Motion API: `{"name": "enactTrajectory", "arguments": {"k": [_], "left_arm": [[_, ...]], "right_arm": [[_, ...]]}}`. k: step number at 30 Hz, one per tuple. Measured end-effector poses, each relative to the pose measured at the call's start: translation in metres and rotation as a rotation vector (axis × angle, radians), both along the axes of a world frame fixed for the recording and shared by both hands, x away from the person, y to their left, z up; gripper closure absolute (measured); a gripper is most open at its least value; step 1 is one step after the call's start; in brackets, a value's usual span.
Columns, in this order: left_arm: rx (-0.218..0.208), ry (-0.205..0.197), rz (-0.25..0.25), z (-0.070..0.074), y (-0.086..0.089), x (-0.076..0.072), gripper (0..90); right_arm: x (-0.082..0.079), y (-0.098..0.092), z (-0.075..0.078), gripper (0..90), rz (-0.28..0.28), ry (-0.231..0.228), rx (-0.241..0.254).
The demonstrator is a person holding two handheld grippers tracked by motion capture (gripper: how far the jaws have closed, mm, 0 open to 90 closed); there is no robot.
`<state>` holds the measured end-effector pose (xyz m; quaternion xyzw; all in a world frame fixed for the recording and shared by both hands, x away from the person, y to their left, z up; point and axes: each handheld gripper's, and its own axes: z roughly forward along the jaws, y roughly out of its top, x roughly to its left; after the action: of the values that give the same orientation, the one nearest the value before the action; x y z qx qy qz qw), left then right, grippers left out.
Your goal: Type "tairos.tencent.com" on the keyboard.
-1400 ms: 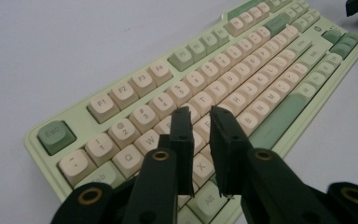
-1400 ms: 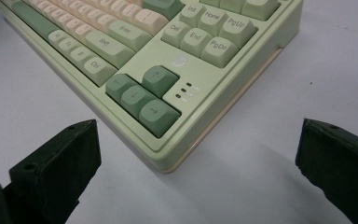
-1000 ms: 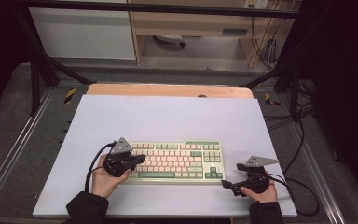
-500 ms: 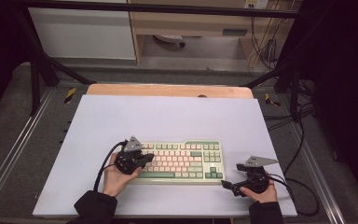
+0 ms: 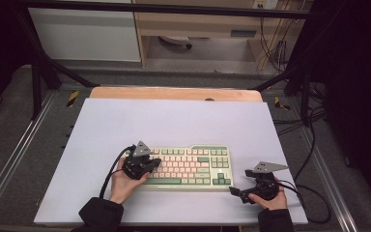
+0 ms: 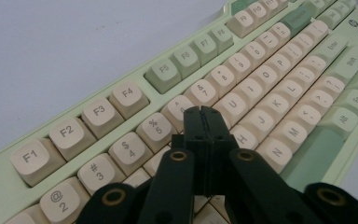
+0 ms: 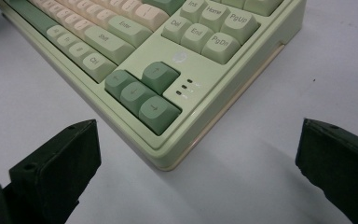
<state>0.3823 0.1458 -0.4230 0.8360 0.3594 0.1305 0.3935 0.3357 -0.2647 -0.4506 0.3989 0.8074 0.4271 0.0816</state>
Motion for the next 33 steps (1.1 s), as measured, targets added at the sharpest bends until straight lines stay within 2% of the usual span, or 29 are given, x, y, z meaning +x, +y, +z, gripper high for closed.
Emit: {"name": "enactTrajectory", "arguments": {"k": [14, 24, 33], "left_arm": [[0.007, 0.002, 0.001, -0.006, -0.001, 0.001, 89.9], [0.005, -0.02, -0.011, 0.002, 0.005, -0.006, 89.9], [-0.004, -0.029, -0.015, 0.009, 0.018, -0.013, 89.9]], "right_arm": [[0.0, 0.0, 0.0, 0.4, 0.0, -0.002, -0.001], [0.0, 0.0, 0.0, 0.4, 0.001, -0.003, -0.001], [0.0, 0.0, 0.0, 0.4, -0.001, 0.001, 0.0]]}}
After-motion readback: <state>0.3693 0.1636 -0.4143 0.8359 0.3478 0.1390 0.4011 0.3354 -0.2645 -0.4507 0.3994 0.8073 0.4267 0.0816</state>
